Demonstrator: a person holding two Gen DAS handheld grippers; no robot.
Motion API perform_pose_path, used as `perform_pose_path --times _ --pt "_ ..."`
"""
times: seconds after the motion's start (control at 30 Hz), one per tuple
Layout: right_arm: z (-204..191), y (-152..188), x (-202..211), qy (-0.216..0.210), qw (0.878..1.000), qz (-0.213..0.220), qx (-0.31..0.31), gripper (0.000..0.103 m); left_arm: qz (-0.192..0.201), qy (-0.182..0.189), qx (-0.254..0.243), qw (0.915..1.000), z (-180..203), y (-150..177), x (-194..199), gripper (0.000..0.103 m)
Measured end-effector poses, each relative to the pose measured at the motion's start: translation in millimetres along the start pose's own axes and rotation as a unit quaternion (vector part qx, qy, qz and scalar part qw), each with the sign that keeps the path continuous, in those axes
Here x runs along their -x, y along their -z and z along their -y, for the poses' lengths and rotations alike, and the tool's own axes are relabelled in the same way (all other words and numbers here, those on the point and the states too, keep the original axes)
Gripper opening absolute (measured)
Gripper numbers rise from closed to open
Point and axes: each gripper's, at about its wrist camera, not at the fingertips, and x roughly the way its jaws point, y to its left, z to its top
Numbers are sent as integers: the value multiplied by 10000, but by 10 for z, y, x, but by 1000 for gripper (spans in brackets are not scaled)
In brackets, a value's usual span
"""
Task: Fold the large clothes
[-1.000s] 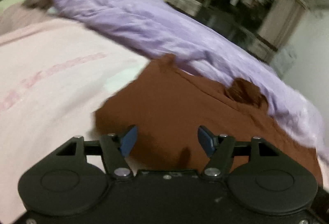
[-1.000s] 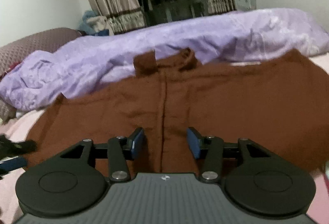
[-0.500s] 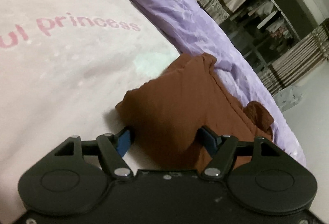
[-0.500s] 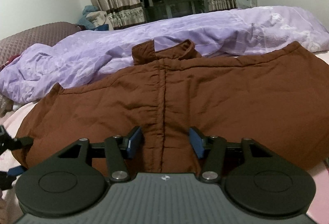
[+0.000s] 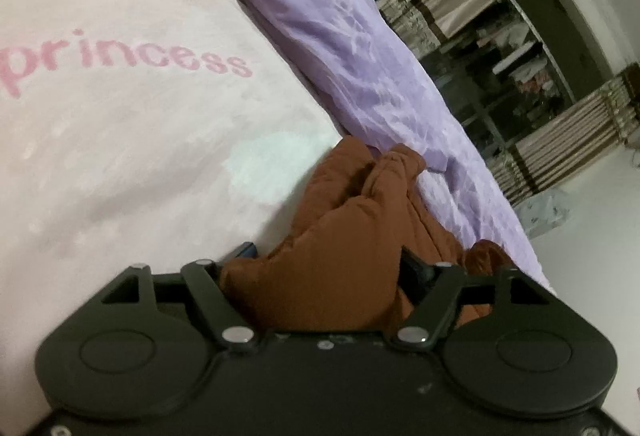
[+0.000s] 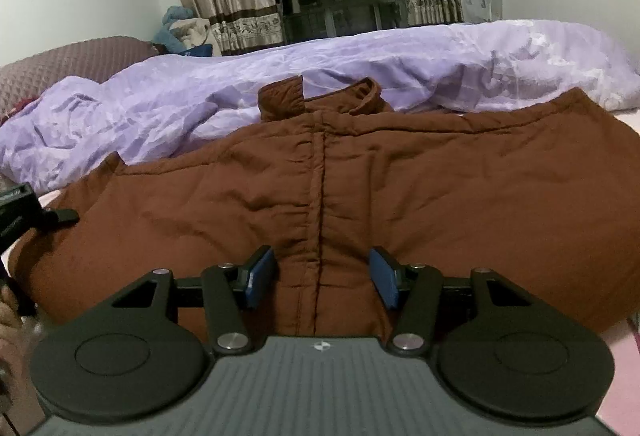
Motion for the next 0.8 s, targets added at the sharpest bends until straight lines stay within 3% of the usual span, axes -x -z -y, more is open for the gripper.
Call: perform_pose_path --times 0.27,0.5,0.8 --pt "58 -156 295 193 9997 77 -158 65 -19 230 -9 9997 -3 -69 77 44" --pt "195 -67 202 450 9989 -158 -35 65 90 523 -172 9984 183 -120 197 38" --pt "129 80 93 623 9977 -60 240 66 94 1123 -468 9925 559 -116 345 32"
